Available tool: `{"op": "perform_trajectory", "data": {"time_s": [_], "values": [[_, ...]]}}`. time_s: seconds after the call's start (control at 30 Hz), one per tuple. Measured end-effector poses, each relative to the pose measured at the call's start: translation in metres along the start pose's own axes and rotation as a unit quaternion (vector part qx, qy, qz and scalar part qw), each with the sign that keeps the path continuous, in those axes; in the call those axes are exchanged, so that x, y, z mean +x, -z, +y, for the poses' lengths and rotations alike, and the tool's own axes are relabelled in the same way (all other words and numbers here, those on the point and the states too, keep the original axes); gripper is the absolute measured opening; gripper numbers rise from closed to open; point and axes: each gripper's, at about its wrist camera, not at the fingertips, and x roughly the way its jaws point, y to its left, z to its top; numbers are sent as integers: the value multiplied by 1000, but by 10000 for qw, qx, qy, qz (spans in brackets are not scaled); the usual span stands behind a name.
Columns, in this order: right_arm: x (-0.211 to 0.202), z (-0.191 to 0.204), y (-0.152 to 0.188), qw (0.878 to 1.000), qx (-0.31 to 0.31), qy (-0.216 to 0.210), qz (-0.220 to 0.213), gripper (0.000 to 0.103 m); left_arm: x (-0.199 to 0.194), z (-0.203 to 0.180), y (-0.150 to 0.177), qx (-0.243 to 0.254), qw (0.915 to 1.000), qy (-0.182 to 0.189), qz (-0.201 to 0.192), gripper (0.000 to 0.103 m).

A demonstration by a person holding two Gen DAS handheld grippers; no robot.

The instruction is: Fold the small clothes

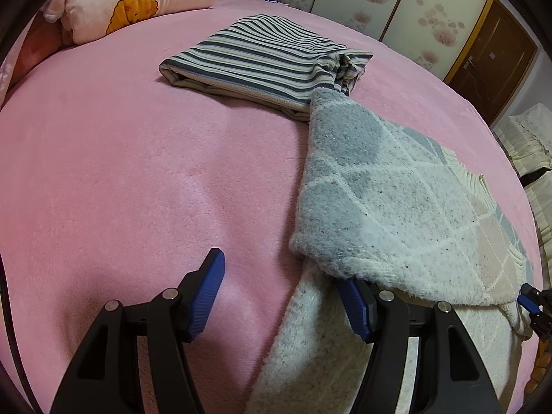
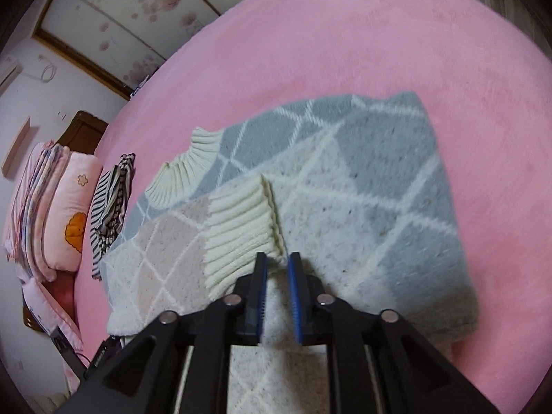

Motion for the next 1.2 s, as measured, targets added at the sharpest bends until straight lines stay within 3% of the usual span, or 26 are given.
{"op": "perform_trajectory", "data": {"time_s": [0.1,0.2,0.3,0.4,0.53,0.7,0.77,0.83,0.87,1.03,1.2], "values": [[3,0,2,9998,134,-60,-107,32,-1,-2,0,74,10000,18,-10,64],[7,6,6,9998,35,-83,-162,33,0,-3,-2,89,10000,28,-11,61],[3,15,9,9994,-258,2,-234,9,-1,-4,-3,75,9997,237,63,40],[-13,19,14,9979,-395,142,-500,5,-2,-11,-4,199,9993,299,51,19],[-16,17,23,9952,-580,529,-579,3,0,-20,-3,468,9988,163,33,14],[-1,9,32,9937,-659,769,-486,3,8,-14,-7,471,9980,291,312,20],[-3,14,33,9923,-785,832,-481,4,5,-11,-9,501,9973,359,390,33],[-7,17,34,9915,-828,918,-415,5,-3,-7,-11,531,9969,385,433,55],[-12,18,34,9910,-844,945,-422,5,-11,-4,-12,561,9967,427,411,58],[-49,23,48,9803,-1344,1177,-841,6,-53,2,-16,824,9958,390,-116,59],[-58,43,57,9727,-1797,1082,-990,6,-66,-31,-19,1201,9896,614,-492,59]]}}
